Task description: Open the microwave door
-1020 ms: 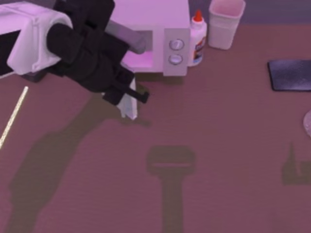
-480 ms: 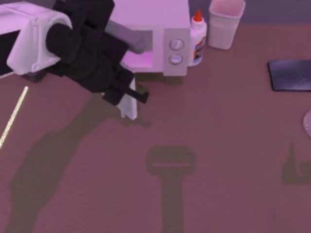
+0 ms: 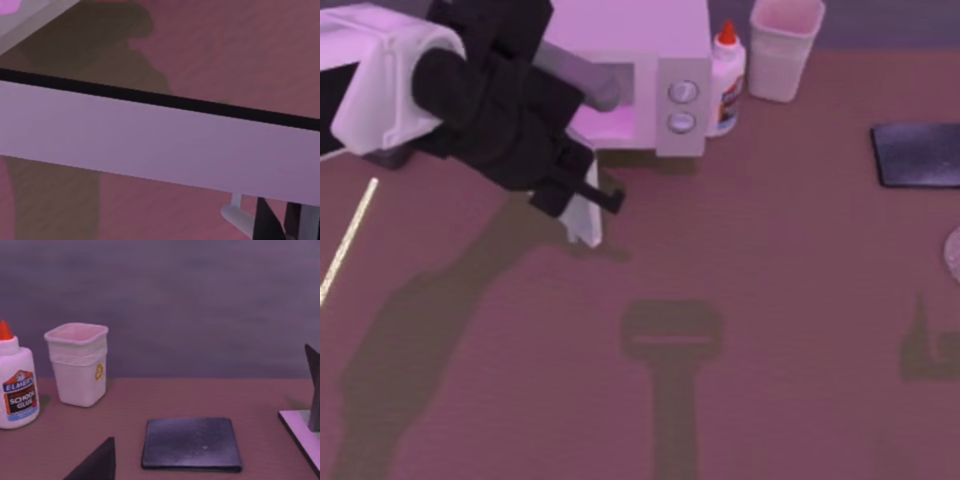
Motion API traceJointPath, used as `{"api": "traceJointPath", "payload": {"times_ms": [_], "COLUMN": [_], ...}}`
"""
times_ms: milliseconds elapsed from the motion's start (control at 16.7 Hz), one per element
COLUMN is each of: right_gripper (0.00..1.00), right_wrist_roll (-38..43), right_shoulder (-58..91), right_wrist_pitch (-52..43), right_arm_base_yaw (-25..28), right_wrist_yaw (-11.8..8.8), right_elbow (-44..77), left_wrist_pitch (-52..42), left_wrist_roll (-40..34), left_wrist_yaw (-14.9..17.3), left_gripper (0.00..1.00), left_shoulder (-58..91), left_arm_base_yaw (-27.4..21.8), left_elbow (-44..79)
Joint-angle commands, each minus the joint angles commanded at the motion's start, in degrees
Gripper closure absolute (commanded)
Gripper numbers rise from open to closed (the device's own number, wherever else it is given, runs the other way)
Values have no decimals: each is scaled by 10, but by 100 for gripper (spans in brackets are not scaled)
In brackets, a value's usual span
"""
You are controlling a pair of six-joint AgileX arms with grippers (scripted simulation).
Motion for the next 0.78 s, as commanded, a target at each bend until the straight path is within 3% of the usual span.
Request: {"api": "traceJointPath", "payload": {"times_ms": [480,780], "right_gripper": [0,0], "right_wrist_roll": [0,0], "right_shoulder": [0,0], "right_wrist_pitch": [0,0], "right_arm_base_yaw": [0,0], "right_wrist_yaw": [0,0], "right_elbow": [0,0], "left_wrist_pitch": [-12,-11], "left_wrist_roll": [86,92], "left_wrist_yaw": [43,47], "left_gripper": [100,100], "left_shoulder": [-25,-29], "left_arm_base_yaw": [34,37], "left_elbow": [-28,-29]}}
